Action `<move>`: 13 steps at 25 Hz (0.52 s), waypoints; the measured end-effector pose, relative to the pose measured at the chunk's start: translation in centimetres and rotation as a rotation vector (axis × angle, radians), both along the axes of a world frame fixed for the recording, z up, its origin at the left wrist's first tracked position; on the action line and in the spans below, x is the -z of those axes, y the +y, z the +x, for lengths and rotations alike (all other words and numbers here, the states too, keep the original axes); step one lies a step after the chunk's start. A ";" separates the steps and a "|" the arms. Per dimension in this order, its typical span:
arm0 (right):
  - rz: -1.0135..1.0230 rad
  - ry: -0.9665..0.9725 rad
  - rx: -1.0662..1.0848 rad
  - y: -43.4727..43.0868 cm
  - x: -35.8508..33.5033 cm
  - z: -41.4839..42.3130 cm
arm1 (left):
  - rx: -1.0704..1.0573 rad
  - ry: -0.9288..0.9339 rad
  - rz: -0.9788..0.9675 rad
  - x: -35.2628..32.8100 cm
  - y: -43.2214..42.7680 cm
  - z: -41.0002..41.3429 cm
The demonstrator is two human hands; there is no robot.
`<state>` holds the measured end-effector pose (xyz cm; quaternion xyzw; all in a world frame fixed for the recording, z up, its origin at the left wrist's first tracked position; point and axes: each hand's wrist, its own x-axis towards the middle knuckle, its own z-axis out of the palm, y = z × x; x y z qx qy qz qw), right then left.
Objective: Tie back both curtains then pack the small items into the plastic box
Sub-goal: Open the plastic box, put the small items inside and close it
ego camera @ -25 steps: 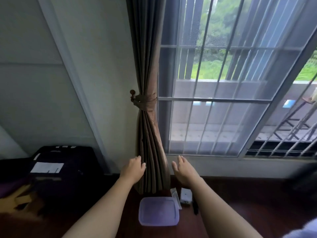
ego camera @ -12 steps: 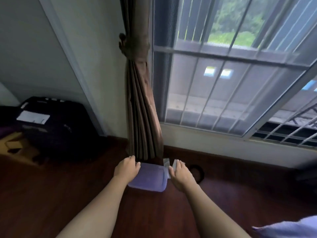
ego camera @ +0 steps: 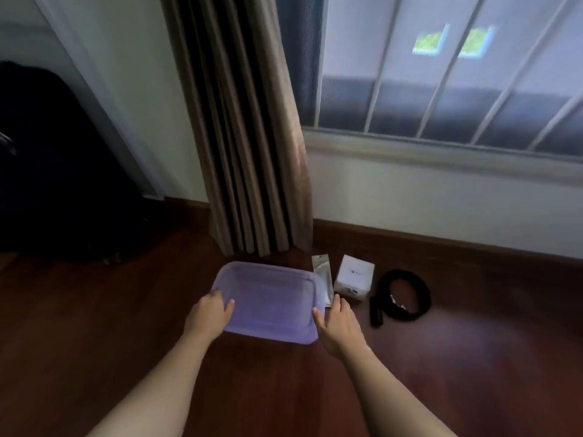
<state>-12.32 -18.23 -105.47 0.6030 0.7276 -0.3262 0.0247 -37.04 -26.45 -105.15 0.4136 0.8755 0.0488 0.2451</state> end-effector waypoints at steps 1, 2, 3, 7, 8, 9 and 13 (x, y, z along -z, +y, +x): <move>0.015 0.009 0.006 0.6 3.0 -0.1 | -0.023 0.007 0.006 3.3 0.6 -0.9; 0.026 0.020 0.014 1.2 5.8 -0.2 | -0.057 0.012 -0.001 6.2 1.2 -1.8; 0.031 0.034 0.026 1.9 8.2 -0.3 | -0.090 0.024 -0.011 8.9 1.8 -2.7; -0.023 0.101 0.080 3.6 14.8 -0.9 | -0.271 -0.065 0.022 15.0 2.7 -4.7; -0.078 0.131 0.093 3.7 15.6 -1.1 | -0.305 -0.112 0.027 15.6 2.7 -4.9; -0.139 0.149 0.098 3.9 16.3 -1.5 | -0.332 -0.154 0.044 16.3 2.8 -5.1; -0.215 0.151 0.071 4.6 17.1 -2.1 | -0.423 -0.297 0.118 17.0 2.0 -7.7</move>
